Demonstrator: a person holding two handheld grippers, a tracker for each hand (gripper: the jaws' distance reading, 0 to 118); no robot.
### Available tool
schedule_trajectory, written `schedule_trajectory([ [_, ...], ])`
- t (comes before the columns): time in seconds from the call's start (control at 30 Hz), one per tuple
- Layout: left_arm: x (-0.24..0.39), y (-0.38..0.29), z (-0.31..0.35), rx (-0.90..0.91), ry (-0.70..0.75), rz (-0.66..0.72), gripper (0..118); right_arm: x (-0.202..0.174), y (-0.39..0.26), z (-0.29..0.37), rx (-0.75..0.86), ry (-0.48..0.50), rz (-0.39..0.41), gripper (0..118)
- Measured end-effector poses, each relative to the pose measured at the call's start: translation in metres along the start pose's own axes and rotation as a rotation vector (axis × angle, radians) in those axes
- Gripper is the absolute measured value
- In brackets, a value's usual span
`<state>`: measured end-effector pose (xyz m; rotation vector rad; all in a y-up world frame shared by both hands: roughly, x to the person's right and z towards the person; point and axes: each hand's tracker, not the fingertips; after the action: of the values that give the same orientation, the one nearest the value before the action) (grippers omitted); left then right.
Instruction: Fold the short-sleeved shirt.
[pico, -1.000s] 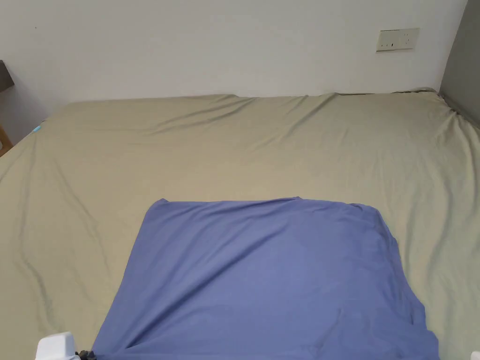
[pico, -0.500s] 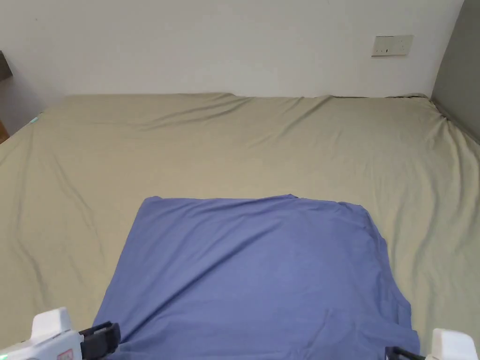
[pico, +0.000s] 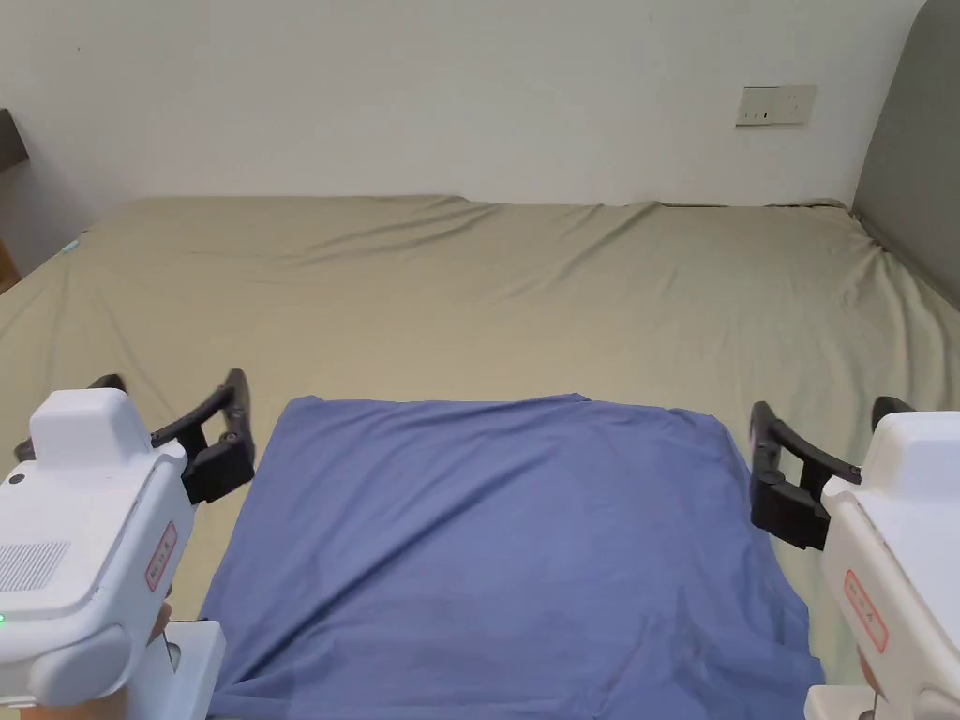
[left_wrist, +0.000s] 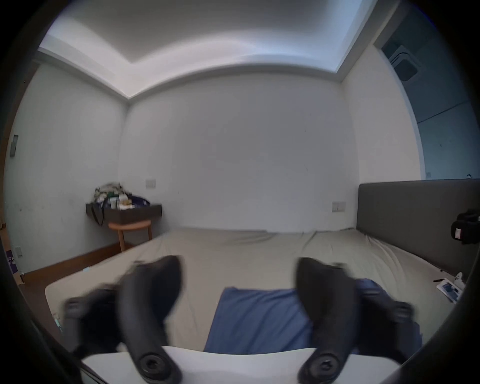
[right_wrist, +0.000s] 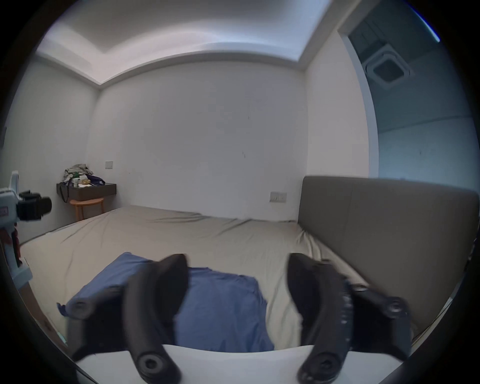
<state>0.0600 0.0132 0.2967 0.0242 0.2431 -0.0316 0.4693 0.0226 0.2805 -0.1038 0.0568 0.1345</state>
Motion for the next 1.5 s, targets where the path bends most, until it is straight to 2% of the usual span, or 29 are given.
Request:
schedule_trajectory([
  [0.03,0.001,-0.001,0.001,-0.011,0.002,0.001,10,-0.003,0.0,0.001,0.003,-0.004,0.006,29],
  [0.07,0.002,-0.001,0.001,-0.015,0.001,0.0,1,-0.005,0.0,0.001,0.007,-0.01,0.013,3],
  [0.17,-0.007,-0.002,-0.001,-0.057,-0.061,0.051,0,-0.005,-0.001,0.0,0.011,0.005,0.004,2],
  [0.37,-0.014,-0.014,-0.007,-0.13,-0.032,0.02,0,-0.006,-0.004,-0.004,0.002,0.004,-0.016,2],
  [0.5,-0.03,-0.033,-0.027,-0.397,-0.006,0.034,0,-0.007,-0.007,-0.005,-0.011,0.005,-0.009,2],
  [0.7,-0.07,-0.102,-0.046,-0.834,-0.088,0.091,0,-0.006,-0.017,-0.01,-0.052,0.008,-0.005,2],
  [0.77,-0.079,-0.127,-0.043,-0.887,-0.098,0.085,0,-0.007,-0.02,-0.013,-0.066,0.011,-0.001,2],
  [0.8,-0.081,-0.137,-0.042,-0.921,-0.103,0.075,2,-0.008,-0.022,-0.014,-0.072,0.01,0.002,2],
  [0.83,-0.082,-0.149,-0.041,-0.943,-0.089,0.068,10,-0.008,-0.023,-0.015,-0.079,0.011,0.004,2],
  [0.87,-0.085,-0.159,-0.041,-0.947,-0.093,0.079,26,-0.009,-0.025,-0.016,-0.086,0.012,0.004,2],
  [0.9,-0.088,-0.167,-0.039,-0.97,-0.086,0.094,63,-0.009,-0.026,-0.017,-0.091,0.014,0.004,2],
  [0.93,-0.09,-0.177,-0.039,-0.997,-0.075,0.122,90,-0.01,-0.028,-0.018,-0.099,0.016,0.007,2],
  [0.97,-0.091,-0.186,-0.041,-1.014,-0.069,0.136,111,-0.01,-0.029,-0.019,-0.107,0.016,0.01,2],
  [1.0,-0.09,-0.195,-0.04,-1.016,-0.054,0.141,116,-0.01,-0.031,-0.021,-0.115,0.017,0.014,2],
  [1.03,-0.09,-0.2,-0.037,-1.027,-0.044,0.153,112,-0.01,-0.032,-0.021,-0.122,0.019,0.015,2],
  [1.07,-0.088,-0.205,-0.04,-0.975,-0.029,0.105,103,-0.01,-0.034,-0.022,-0.129,0.019,0.016,2],
  [1.17,-0.084,-0.221,-0.046,-1.004,-0.018,0.084,38,-0.009,-0.042,-0.023,-0.155,0.011,0.015,2],
  [1.2,-0.084,-0.226,-0.046,-1.016,-0.027,0.075,26,-0.008,-0.045,-0.022,-0.168,0.006,0.01,2],
  [1.23,-0.082,-0.228,-0.044,-1.002,-0.097,0.105,18,-0.006,-0.048,-0.022,-0.18,0.001,0.004,2],
  [1.27,-0.079,-0.227,-0.042,-0.987,-0.079,0.096,8,-0.004,-0.053,-0.021,-0.198,-0.005,-0.005,3],
  [1.33,-0.075,-0.221,-0.042,-0.987,-0.091,0.104,5,0.001,-0.065,-0.02,-0.252,-0.022,-0.031,4],
  [1.37,-0.072,-0.22,-0.042,-0.99,-0.066,0.094,5,0.005,-0.074,-0.022,-0.301,-0.029,-0.056,8],
  [1.4,-0.072,-0.218,-0.041,-0.983,-0.074,0.094,5,0.01,-0.087,-0.023,-0.353,-0.036,-0.085,17],
  [1.47,-0.075,-0.215,-0.041,-0.969,-0.075,0.086,5,0.016,-0.117,-0.027,-0.486,-0.049,-0.118,21],
  [1.5,-0.075,-0.211,-0.04,-0.96,-0.075,0.09,5,0.018,-0.132,-0.029,-0.552,-0.058,-0.142,34],
])
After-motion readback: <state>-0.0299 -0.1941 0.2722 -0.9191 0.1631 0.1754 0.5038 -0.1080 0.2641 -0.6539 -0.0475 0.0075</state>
